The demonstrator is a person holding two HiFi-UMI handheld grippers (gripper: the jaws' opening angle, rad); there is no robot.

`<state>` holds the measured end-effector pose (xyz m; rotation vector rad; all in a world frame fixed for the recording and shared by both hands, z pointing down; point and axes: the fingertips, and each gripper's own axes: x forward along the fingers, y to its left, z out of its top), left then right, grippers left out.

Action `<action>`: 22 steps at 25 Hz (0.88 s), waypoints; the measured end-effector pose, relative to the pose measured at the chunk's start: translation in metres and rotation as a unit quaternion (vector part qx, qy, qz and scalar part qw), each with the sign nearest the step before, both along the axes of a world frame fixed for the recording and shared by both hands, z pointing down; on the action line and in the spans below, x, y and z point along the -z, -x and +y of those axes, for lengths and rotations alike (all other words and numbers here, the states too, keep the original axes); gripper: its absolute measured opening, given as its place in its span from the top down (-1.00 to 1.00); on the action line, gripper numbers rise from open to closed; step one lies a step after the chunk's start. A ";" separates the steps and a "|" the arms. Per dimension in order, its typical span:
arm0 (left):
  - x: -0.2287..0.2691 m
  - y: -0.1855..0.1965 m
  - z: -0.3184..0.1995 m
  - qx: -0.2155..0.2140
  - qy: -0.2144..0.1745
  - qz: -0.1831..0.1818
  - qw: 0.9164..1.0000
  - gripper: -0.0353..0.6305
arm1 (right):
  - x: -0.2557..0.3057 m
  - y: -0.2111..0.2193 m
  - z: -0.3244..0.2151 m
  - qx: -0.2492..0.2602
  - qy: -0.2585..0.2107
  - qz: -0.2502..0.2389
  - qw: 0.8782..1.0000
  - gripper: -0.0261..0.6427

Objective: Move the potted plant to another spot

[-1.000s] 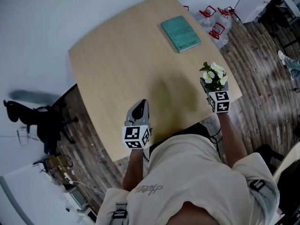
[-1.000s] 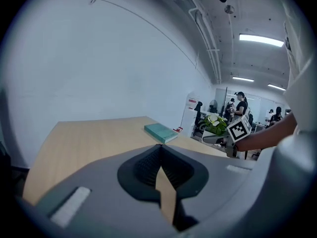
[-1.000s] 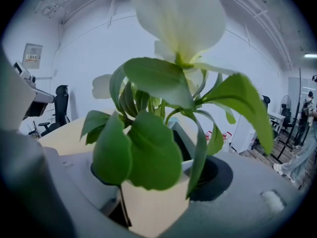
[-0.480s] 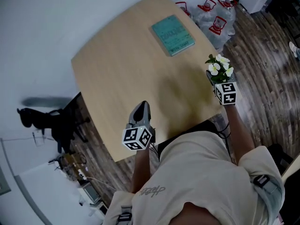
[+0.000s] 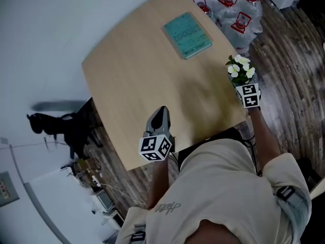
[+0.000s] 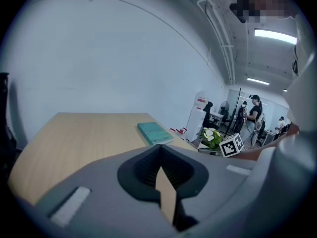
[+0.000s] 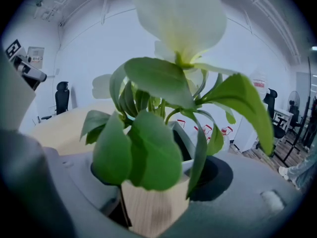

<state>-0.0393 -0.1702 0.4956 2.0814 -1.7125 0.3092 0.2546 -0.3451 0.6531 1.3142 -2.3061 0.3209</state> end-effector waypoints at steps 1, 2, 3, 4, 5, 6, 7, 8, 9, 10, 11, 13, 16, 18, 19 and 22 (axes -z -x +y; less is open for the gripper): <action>0.000 0.001 0.001 0.004 0.002 -0.002 1.000 0.84 | -0.006 0.000 -0.001 0.004 0.002 0.008 1.000 -0.11; -0.001 0.003 0.002 0.007 0.004 -0.004 1.000 0.84 | -0.012 0.000 -0.001 0.006 0.006 0.014 1.000 -0.11; -0.001 0.004 0.004 0.010 0.006 -0.005 1.000 0.84 | -0.016 -0.001 -0.002 0.007 0.010 0.016 1.000 -0.11; -0.001 0.005 0.005 0.014 0.008 -0.007 1.000 0.84 | -0.020 -0.002 -0.003 0.006 0.014 0.017 1.000 -0.11; -0.001 0.006 0.007 0.017 0.010 -0.008 1.000 0.84 | -0.022 -0.004 -0.004 0.004 0.016 0.018 1.000 -0.11; -0.002 0.008 0.008 0.019 0.012 -0.010 1.000 0.84 | -0.025 -0.005 -0.005 0.003 0.019 0.019 1.000 -0.11; -0.003 0.010 0.009 0.022 0.013 -0.011 1.000 0.84 | -0.028 -0.005 -0.006 0.001 0.021 0.019 1.000 -0.11; -0.004 0.012 0.010 0.026 0.015 -0.011 0.999 0.84 | -0.030 -0.004 -0.006 0.000 0.024 0.019 1.000 -0.11; -0.005 0.014 0.011 0.029 0.017 -0.009 0.999 0.84 | -0.033 -0.004 -0.006 0.000 0.027 0.019 0.999 -0.11; -0.005 0.015 0.011 0.033 0.018 -0.004 0.999 0.84 | -0.036 -0.004 -0.005 0.000 0.031 0.021 0.999 -0.11; -0.005 0.016 0.012 0.036 0.018 0.001 0.999 0.84 | -0.039 -0.004 -0.003 0.001 0.034 0.025 0.999 -0.11; -0.004 0.017 0.011 0.041 0.019 0.007 0.999 0.84 | -0.044 -0.004 -0.002 0.001 0.040 0.029 0.999 -0.12; -0.005 0.016 0.008 0.042 0.020 0.007 0.999 0.84 | -0.048 -0.006 -0.003 -0.005 0.039 0.022 0.999 -0.12; -0.005 0.015 0.008 0.044 0.019 0.014 0.999 0.84 | -0.050 -0.007 -0.003 -0.008 0.038 0.015 0.999 -0.12; -0.005 0.014 0.008 0.046 0.019 0.018 0.999 0.84 | -0.051 -0.007 -0.004 -0.010 0.039 0.010 0.999 -0.12; -0.006 0.014 0.007 0.047 0.022 0.019 0.998 0.84 | -0.051 -0.007 -0.004 -0.014 0.039 0.003 0.999 -0.12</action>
